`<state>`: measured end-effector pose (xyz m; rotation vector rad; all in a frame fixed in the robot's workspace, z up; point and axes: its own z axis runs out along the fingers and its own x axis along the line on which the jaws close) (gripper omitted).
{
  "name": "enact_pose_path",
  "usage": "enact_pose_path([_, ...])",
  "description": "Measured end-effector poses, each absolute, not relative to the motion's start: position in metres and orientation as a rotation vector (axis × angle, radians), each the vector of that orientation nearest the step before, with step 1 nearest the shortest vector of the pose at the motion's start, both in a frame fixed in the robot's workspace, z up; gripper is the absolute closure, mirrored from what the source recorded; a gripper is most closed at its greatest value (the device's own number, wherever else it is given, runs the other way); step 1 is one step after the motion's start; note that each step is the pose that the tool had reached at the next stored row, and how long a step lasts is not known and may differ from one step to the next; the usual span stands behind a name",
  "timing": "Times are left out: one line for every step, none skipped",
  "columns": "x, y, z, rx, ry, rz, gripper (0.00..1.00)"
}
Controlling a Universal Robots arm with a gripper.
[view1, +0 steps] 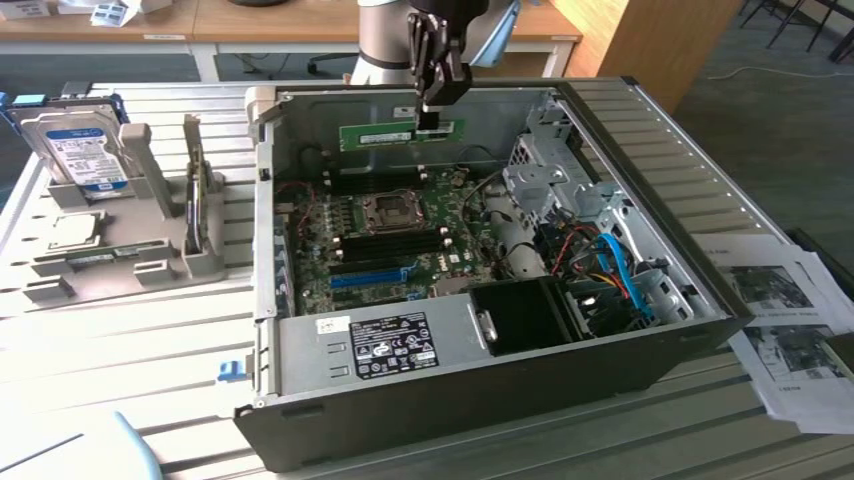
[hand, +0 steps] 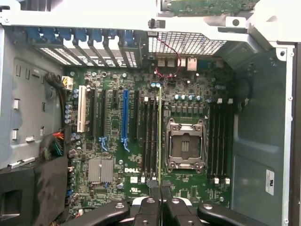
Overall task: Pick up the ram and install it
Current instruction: 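Pick up the ram and move it above insertion slot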
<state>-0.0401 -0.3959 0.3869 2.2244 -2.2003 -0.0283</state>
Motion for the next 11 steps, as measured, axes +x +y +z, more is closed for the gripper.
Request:
enact_pose_path([-0.0401,-0.3959,0.3869,2.224,-2.2,-0.028,0.89])
enact_pose_path([-0.0401,-0.3959,0.3868,2.224,-2.2,-0.028,0.89])
enact_pose_path([-0.0401,-0.3959,0.3868,2.224,-2.2,-0.028,0.89])
enact_pose_path([-0.0401,-0.3959,0.3868,2.225,-2.2,-0.028,0.89])
enact_pose_path([-0.0401,-0.3959,0.3868,2.224,-2.201,-0.028,0.89])
enact_pose_path([-0.04,-0.3959,0.3868,2.224,-2.2,-0.029,0.89])
enact_pose_path([-0.04,-0.3959,0.3868,2.224,-2.2,-0.029,0.89])
enact_pose_path([-0.0399,-0.3959,0.3868,2.224,-2.2,-0.029,0.89])
enact_pose_path([-0.0398,-0.3959,0.3868,2.224,-2.2,-0.03,0.89])
enact_pose_path([-0.0396,-0.3959,0.3867,2.223,-2.2,-0.031,0.89])
enact_pose_path([-0.0392,-0.3959,0.3866,2.222,-2.199,-0.033,0.89])
